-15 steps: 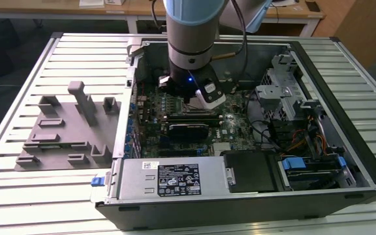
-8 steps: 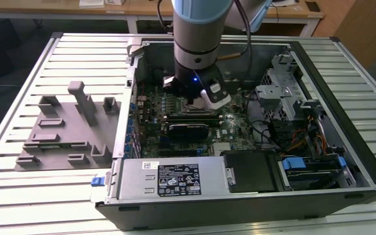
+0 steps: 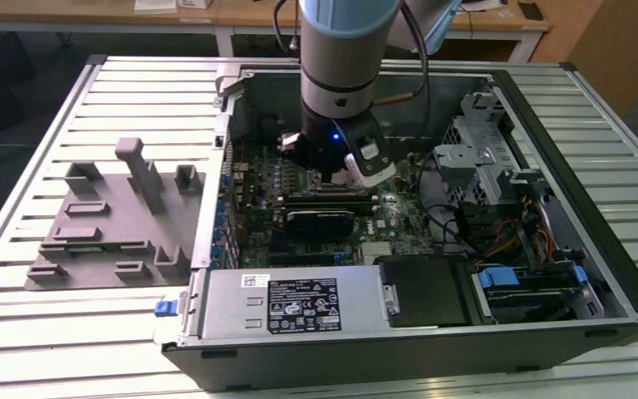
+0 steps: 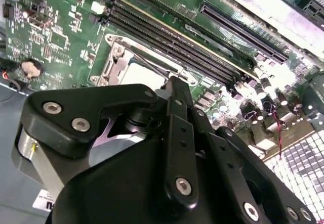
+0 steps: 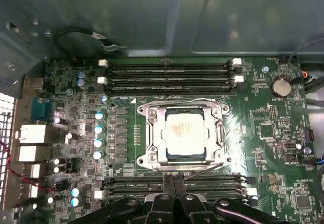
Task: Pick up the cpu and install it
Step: 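Install the second cpu locking lever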
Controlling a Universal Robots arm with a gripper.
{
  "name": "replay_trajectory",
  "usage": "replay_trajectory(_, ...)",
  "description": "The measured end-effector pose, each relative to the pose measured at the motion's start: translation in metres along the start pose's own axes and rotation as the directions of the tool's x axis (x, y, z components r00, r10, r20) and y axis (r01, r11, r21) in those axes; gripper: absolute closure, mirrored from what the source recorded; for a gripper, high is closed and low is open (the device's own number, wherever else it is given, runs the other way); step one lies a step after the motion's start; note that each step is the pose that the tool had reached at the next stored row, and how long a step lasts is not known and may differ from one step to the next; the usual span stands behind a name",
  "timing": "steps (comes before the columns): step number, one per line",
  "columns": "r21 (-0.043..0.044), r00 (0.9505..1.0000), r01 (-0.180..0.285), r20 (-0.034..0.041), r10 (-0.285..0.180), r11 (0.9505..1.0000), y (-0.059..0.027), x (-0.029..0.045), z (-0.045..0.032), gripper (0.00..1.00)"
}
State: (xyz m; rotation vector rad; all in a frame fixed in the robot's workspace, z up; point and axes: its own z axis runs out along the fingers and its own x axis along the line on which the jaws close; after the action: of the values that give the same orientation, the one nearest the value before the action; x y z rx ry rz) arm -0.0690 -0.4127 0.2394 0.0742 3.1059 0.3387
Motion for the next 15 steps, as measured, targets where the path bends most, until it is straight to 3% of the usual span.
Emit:
replay_trajectory(5,0.0003,0.9988,-0.048,0.0105,0.048,0.9989,-0.0015,0.0005,0.0064,0.89)
replay_trajectory(15,0.0002,0.9982,-0.059,0.013,0.059,0.9983,-0.0051,0.0165,0.0192,0.89)
